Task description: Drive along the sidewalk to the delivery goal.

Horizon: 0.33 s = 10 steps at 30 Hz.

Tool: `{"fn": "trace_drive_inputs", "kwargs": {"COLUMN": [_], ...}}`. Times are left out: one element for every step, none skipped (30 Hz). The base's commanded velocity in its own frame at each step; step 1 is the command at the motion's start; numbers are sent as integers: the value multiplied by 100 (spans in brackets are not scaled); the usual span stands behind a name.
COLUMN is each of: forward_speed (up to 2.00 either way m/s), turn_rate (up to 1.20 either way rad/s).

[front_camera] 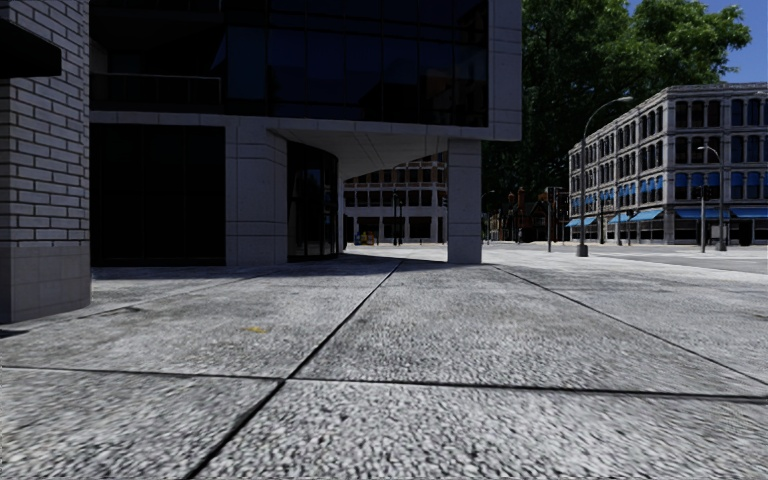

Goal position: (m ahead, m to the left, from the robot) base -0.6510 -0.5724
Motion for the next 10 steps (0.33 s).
{"fn": "trace_drive_inputs", "kwargs": {"forward_speed": [0,0,0,0,0,0,0,0,0,0], "turn_rate": [0,0,0,0,0,0,0,0,0,0]}}
